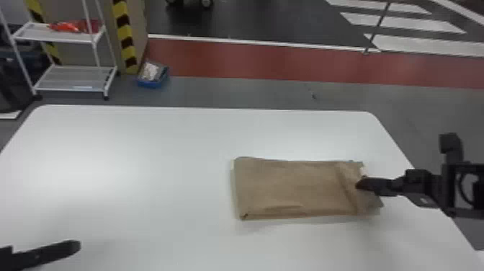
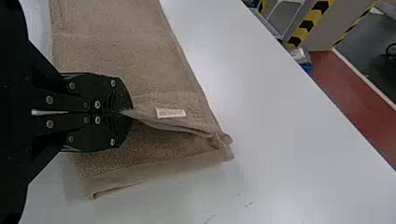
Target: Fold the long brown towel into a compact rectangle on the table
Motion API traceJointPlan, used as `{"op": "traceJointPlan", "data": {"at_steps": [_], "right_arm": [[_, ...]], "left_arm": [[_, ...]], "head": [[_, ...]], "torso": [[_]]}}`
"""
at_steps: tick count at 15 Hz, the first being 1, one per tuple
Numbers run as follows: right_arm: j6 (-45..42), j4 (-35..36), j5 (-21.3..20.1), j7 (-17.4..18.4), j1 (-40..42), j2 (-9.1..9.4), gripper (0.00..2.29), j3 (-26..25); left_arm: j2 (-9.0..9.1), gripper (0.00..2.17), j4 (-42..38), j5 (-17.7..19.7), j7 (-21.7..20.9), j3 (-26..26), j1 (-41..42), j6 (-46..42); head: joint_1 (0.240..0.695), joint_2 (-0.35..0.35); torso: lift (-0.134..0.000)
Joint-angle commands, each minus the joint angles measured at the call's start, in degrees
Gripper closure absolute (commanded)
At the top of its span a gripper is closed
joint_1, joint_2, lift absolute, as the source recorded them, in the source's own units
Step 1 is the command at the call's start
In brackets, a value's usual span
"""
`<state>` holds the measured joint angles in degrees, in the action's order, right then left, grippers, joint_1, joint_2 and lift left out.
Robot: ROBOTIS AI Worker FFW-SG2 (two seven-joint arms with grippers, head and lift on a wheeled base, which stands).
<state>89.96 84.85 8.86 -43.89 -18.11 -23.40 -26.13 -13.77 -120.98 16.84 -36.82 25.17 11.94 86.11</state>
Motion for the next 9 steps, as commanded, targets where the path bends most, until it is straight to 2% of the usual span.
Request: {"op": "traceJointPlan", "data": {"at_steps": [1,4,6,7,8,9], "right_arm": [[0.12,-2.49,-0.69,0.12,-1.40,0.02,1.17,0.29],[0.12,-2.40,0.11,0.21,-1.14,0.02,1.17,-0.24],[0.12,0.50,0.72,-0.31,-0.96,0.02,1.17,-0.67],[0.12,1.90,1.16,-0.31,-1.40,-0.59,1.17,-3.66],[0.12,1.73,2.13,-0.23,-1.75,-2.17,1.17,-5.16],[0.12,0.94,1.69,0.04,-1.49,-2.88,1.17,-4.72]], "left_arm": [[-0.20,0.08,-0.04,0.04,-0.01,0.41,0.27,-0.02],[-0.12,0.08,-0.04,0.04,0.08,0.32,0.27,-0.19],[-0.12,0.08,0.05,0.04,0.08,0.23,0.27,-0.19],[-0.12,0.08,-0.04,0.04,0.08,0.32,0.27,-0.19],[-0.12,0.08,0.05,0.12,-0.01,0.49,0.36,-0.02],[-0.12,0.08,0.05,0.21,-0.18,0.58,0.63,-0.54]], "head": [[0.695,-0.142],[0.695,-0.138],[0.695,-0.136],[0.695,-0.135],[0.695,-0.135],[0.695,-0.142]], "torso": [[-0.123],[-0.123],[-0.123],[-0.123],[-0.123],[-0.123]]}}
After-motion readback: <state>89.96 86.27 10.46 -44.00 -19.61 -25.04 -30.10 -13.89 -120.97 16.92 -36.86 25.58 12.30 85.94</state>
